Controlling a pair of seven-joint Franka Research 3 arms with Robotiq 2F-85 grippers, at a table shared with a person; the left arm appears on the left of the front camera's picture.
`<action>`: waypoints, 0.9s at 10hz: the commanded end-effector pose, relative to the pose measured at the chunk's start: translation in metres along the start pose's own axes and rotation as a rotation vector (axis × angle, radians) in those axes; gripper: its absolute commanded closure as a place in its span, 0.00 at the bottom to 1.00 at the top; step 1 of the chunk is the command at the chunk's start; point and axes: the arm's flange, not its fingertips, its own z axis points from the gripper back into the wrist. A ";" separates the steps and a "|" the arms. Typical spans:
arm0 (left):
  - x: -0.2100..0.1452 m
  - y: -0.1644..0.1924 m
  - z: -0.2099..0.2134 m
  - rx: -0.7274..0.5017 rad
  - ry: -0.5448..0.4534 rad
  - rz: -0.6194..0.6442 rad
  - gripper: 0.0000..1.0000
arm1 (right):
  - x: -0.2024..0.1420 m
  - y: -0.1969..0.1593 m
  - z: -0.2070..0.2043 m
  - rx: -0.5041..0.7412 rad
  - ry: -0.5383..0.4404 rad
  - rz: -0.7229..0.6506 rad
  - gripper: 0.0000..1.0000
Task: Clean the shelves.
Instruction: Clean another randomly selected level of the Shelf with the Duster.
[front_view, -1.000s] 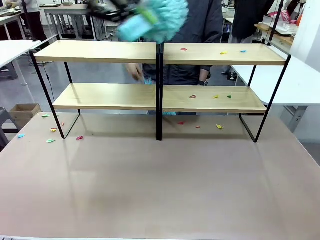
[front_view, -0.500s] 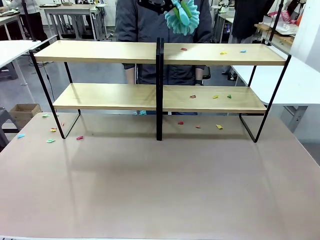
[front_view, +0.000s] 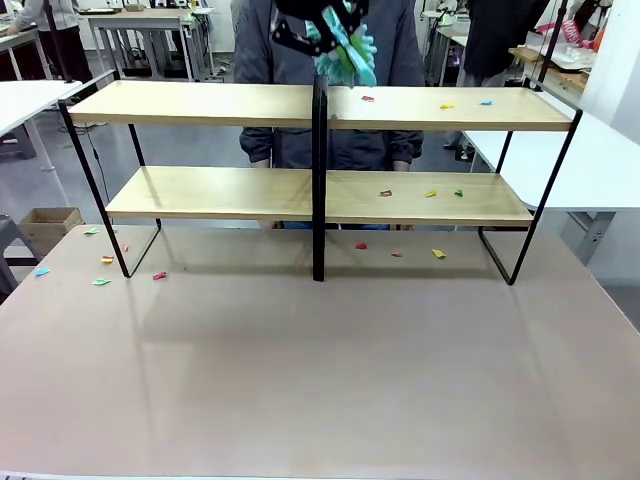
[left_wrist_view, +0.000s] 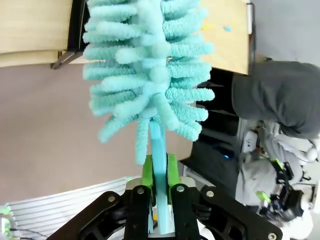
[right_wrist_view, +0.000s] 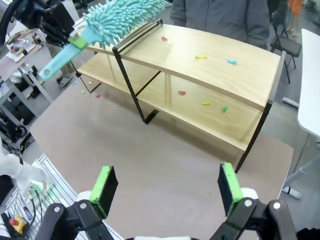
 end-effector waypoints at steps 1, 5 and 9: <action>-0.006 -0.012 -0.019 0.083 -0.045 -0.006 0.88 | -0.001 0.000 0.000 0.001 -0.001 -0.001 0.00; 0.011 -0.023 -0.057 0.212 0.074 -0.054 0.88 | -0.001 0.000 0.000 0.001 -0.001 -0.001 0.00; 0.020 -0.041 -0.069 0.175 0.222 -0.177 0.88 | -0.001 0.000 0.000 0.001 -0.001 -0.001 0.00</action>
